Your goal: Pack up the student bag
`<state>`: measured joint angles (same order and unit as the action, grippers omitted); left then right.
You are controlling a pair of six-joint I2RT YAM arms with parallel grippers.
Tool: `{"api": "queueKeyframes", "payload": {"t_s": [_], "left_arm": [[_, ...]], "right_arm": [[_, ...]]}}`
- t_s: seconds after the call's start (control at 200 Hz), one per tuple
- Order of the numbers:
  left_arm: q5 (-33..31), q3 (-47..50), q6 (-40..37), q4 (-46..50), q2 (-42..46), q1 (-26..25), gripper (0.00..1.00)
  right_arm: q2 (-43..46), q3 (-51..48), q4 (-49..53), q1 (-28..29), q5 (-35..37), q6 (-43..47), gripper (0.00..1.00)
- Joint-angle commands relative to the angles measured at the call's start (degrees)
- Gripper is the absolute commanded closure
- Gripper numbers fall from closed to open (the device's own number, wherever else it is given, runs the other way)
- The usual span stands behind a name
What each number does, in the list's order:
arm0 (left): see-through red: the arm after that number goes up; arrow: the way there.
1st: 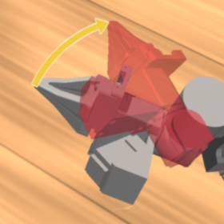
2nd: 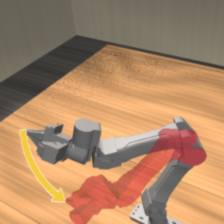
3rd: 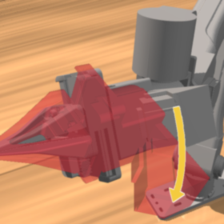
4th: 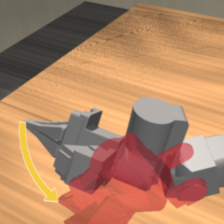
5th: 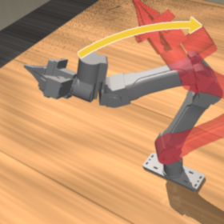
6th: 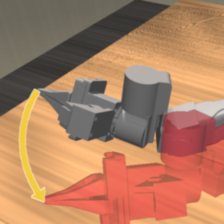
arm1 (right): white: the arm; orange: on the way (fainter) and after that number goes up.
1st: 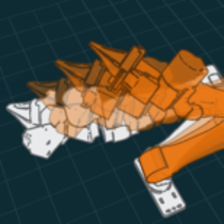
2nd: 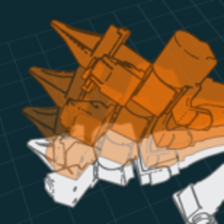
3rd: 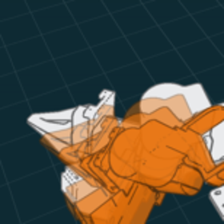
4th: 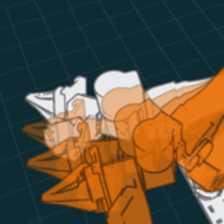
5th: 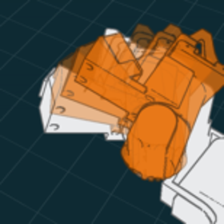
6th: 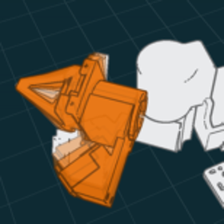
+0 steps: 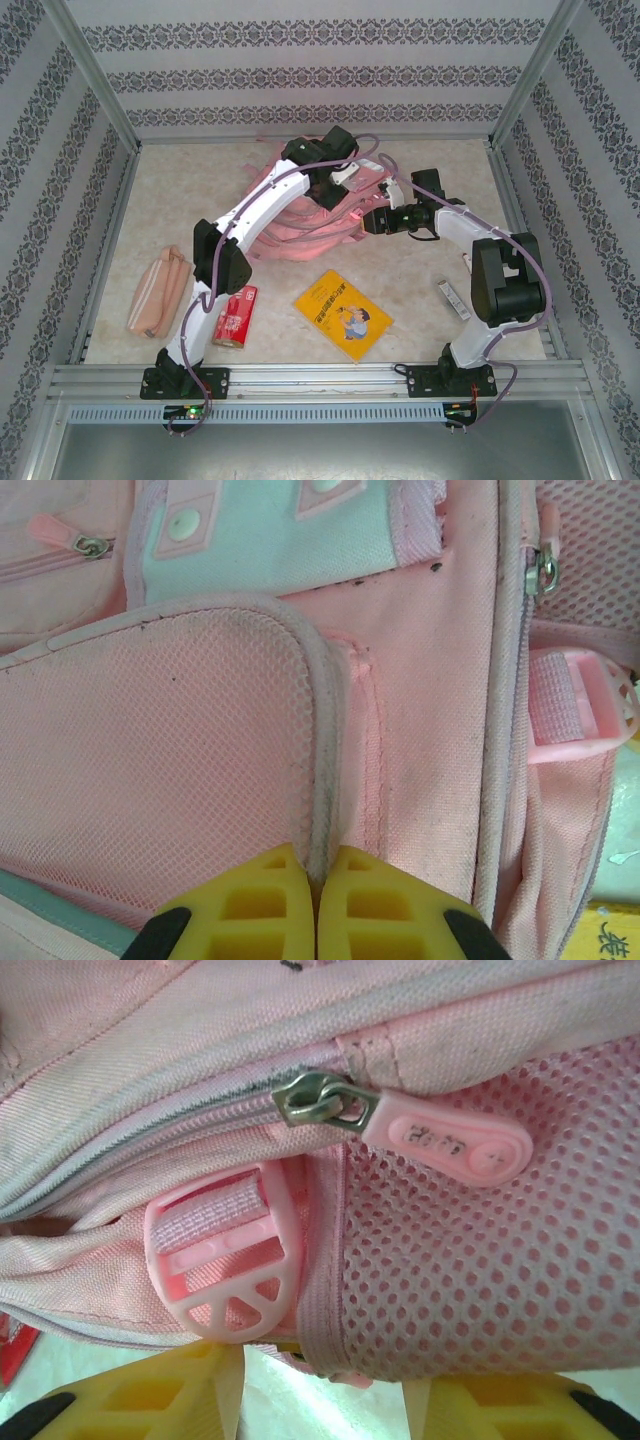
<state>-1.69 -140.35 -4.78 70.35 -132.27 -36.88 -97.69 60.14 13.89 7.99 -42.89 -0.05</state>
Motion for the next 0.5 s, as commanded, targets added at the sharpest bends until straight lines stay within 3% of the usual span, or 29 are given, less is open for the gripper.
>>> {"api": "queueKeyframes", "payload": {"t_s": [0.0, 0.345, 0.495], "left_arm": [[1.52, -3.39, 1.65, -1.57, 5.53, 0.85, 1.00], [3.54, -3.47, 2.64, -3.33, 6.62, 1.20, 1.00], [1.34, -3.48, 4.24, -4.07, 7.15, 1.53, 1.00]], "right_arm": [[0.39, -0.66, -0.51, 0.00, -3.07, -0.37, 0.56], [0.13, -0.22, 1.45, 1.02, -4.93, 1.49, 0.50], [0.90, -0.91, 1.89, 1.12, -4.54, 2.02, 0.49]]}}
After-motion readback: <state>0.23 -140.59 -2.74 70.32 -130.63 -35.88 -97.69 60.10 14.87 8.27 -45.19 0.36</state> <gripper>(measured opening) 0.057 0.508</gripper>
